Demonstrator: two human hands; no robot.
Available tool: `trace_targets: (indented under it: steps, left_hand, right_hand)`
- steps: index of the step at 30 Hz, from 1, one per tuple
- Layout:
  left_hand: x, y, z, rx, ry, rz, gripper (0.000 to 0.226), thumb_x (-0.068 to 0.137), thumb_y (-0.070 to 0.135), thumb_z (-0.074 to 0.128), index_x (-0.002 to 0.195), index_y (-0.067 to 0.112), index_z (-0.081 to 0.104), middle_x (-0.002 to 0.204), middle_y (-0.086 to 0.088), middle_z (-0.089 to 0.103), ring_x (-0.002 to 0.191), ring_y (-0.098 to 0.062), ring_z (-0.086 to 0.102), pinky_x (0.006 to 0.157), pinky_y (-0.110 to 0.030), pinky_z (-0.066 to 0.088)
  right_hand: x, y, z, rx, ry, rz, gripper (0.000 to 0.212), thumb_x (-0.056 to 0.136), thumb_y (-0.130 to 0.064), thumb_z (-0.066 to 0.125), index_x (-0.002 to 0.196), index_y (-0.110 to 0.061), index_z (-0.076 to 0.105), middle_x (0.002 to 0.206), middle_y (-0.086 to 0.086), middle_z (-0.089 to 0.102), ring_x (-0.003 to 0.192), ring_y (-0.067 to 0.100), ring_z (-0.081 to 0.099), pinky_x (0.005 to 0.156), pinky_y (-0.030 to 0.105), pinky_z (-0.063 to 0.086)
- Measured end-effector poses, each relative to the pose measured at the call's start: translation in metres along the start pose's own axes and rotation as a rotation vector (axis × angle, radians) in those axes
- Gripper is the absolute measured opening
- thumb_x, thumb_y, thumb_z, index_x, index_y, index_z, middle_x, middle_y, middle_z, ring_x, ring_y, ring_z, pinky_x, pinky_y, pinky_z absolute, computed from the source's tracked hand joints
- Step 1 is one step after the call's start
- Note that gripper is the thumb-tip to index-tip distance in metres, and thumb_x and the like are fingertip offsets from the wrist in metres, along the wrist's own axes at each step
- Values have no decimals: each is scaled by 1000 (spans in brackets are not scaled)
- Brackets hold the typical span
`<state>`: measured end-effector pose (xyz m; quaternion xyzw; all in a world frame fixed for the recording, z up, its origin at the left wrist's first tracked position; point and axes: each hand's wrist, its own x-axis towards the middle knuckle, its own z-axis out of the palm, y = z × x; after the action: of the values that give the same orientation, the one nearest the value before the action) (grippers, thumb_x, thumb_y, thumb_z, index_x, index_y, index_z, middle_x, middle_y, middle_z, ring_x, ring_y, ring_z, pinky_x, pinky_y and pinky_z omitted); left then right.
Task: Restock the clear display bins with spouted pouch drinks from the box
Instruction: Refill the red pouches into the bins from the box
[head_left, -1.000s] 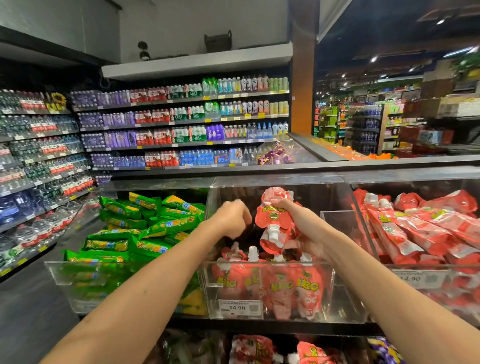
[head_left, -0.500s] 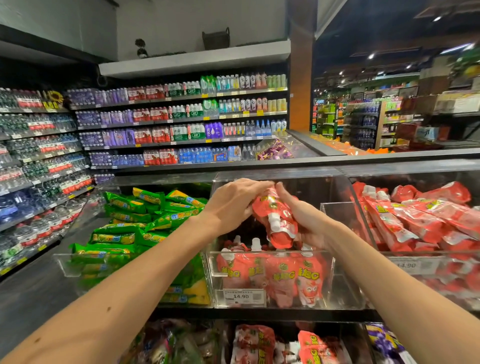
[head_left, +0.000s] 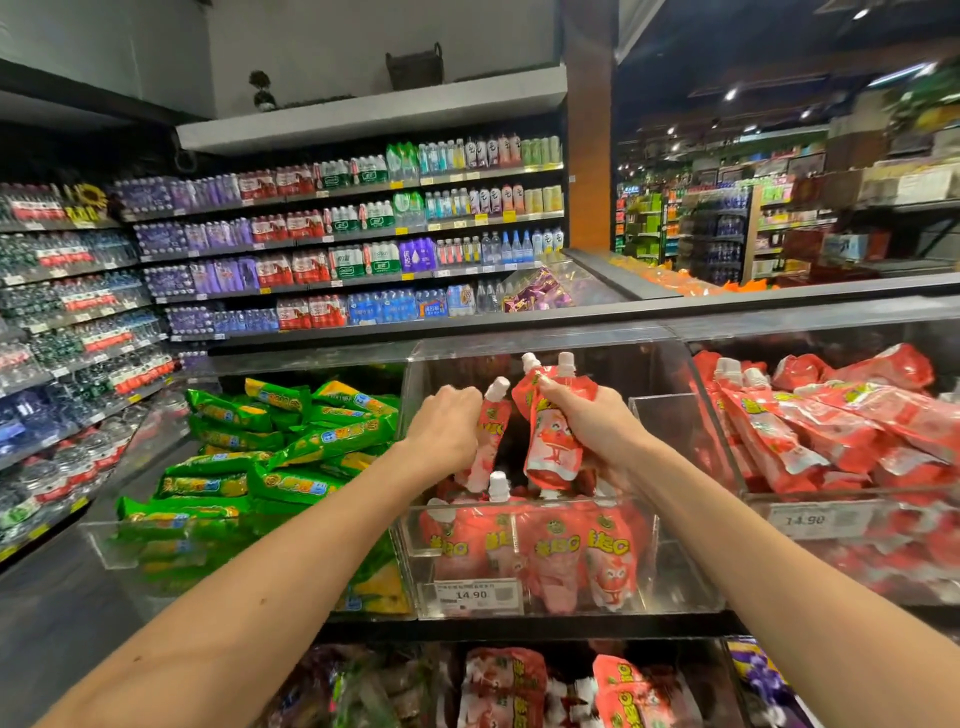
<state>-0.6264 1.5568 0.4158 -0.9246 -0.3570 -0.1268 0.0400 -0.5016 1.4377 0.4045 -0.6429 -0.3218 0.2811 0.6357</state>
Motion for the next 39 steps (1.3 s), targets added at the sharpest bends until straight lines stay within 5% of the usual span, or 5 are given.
trace_targets:
  steps: [5, 11, 19, 28, 39]
  left_hand:
    - [38, -7, 28, -474, -268, -285, 53, 85, 35, 77, 128, 13, 54, 127, -4, 60, 115, -25, 59, 95, -33, 49]
    - [51, 2, 42, -110, -609, -112, 58, 95, 21, 65, 146, 8, 40, 139, -12, 54, 117, -32, 60, 96, -40, 53]
    - [41, -7, 48, 156, -351, 68, 52, 90, 23, 72, 137, 14, 53, 131, -13, 57, 117, -32, 60, 94, -39, 52]
    - [6, -12, -1, -1390, -542, -60, 26, 91, 5, 62, 117, 2, 61, 117, -15, 69, 108, -27, 67, 96, -44, 54]
    - [-5, -4, 20, -1295, 71, -256, 8, 93, 15, 69, 98, 19, 74, 99, -9, 75, 86, -20, 69, 83, -39, 60]
  right_hand:
    - [5, 4, -2, 7, -8, -31, 27, 94, -38, 64, 103, -12, 66, 83, 4, 74, 65, 12, 73, 60, 29, 58]
    - [10, 8, -1, -35, -27, -6, 36, 92, -43, 66, 109, -12, 66, 95, 10, 75, 84, 23, 75, 85, 46, 60]
    - [7, 6, 0, -39, -58, 4, 31, 93, -42, 64, 104, -13, 65, 92, 9, 75, 79, 20, 74, 76, 38, 61]
    - [-3, -5, 2, 113, -94, 22, 35, 95, -39, 62, 111, -8, 66, 98, 14, 76, 90, 28, 73, 92, 49, 56]
    - [-15, -23, -3, 11, -141, -199, 51, 94, -50, 53, 112, -4, 66, 91, 8, 77, 84, 21, 74, 74, 34, 60]
